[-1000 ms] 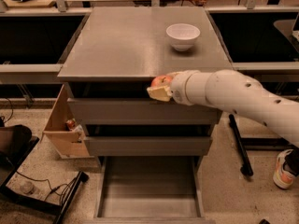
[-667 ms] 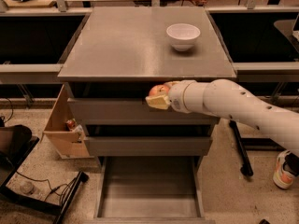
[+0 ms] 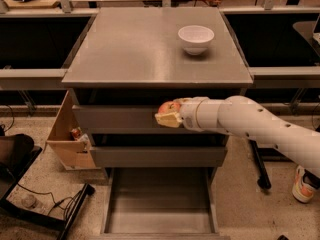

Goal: Place apple into bottom drawer

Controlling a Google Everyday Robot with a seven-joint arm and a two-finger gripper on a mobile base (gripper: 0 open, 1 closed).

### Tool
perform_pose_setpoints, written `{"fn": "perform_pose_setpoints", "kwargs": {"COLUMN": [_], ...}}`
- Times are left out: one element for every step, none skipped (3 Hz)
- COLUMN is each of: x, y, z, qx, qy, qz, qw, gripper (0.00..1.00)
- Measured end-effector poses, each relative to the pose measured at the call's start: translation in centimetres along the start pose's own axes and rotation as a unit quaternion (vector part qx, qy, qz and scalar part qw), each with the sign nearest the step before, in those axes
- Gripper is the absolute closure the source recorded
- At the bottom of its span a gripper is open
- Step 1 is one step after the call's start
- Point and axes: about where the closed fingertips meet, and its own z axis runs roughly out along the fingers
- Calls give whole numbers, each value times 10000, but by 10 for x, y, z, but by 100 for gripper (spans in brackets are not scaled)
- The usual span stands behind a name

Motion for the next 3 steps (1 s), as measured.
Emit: {"fn": "perform_pose_setpoints", "kwargs": {"x": [41,133,185], "y": [23,50,44], "z": [-15,-8,11], "qx": [-41,-59,12], "qy": [58,296,240], "qz": [128,17,46], "qw": [9999,9995,9997], "gripper": [100,100,100]}}
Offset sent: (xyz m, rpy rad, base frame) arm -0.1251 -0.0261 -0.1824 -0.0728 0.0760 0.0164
